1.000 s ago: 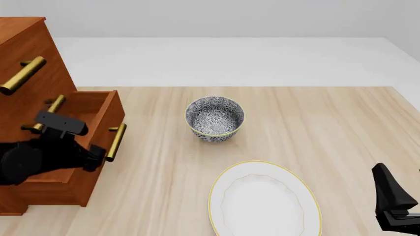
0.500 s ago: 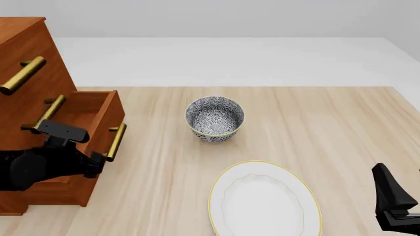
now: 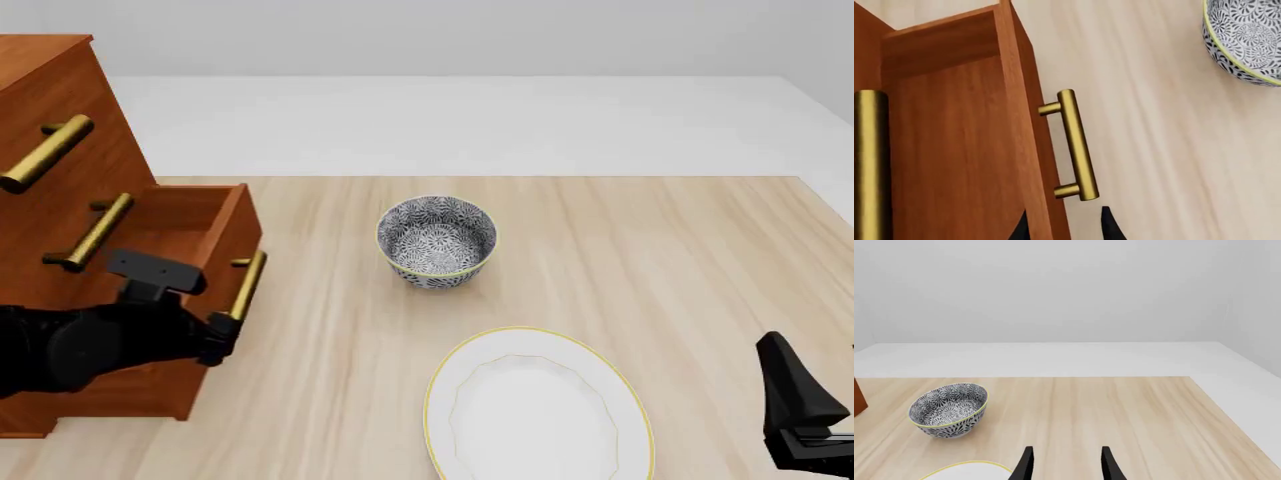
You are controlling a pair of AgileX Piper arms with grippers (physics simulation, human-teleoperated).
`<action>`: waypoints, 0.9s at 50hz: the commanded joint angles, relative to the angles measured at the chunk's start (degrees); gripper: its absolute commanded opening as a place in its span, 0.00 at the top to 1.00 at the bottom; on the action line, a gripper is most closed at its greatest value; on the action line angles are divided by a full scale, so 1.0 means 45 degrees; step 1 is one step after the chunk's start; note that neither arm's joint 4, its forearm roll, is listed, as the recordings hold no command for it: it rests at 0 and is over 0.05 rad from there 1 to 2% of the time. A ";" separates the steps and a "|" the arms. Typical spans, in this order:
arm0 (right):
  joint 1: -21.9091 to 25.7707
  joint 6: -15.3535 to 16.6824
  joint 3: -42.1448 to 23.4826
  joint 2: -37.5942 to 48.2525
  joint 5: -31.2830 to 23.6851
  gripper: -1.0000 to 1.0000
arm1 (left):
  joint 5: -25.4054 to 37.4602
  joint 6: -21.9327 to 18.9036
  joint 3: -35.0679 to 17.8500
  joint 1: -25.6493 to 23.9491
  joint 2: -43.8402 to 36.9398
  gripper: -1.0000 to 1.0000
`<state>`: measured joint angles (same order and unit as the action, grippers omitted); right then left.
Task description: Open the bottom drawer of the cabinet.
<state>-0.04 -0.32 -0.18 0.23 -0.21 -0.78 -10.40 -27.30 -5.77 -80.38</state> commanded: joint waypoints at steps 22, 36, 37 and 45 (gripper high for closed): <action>-0.0001 0.0000 0.0000 -0.0001 0.0001 0.00 | 0.0106 0.0429 -0.0739 -0.1491 -0.0707 0.00; 0.0003 -0.0001 0.0000 0.0000 0.0000 0.00 | 0.0241 0.0629 -0.1086 -0.2246 -0.0753 0.00; -0.0001 -0.0002 0.0000 0.0000 0.0000 0.00 | 0.0236 0.0660 -0.1092 -0.2295 -0.0779 0.00; 0.0001 -0.0001 0.0000 0.0000 0.0000 0.00 | 0.0195 0.0815 -0.1185 -0.2671 -0.0913 0.00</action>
<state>-0.04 -0.33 -0.18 0.23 -0.21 0.25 -7.44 -31.51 -15.45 -83.88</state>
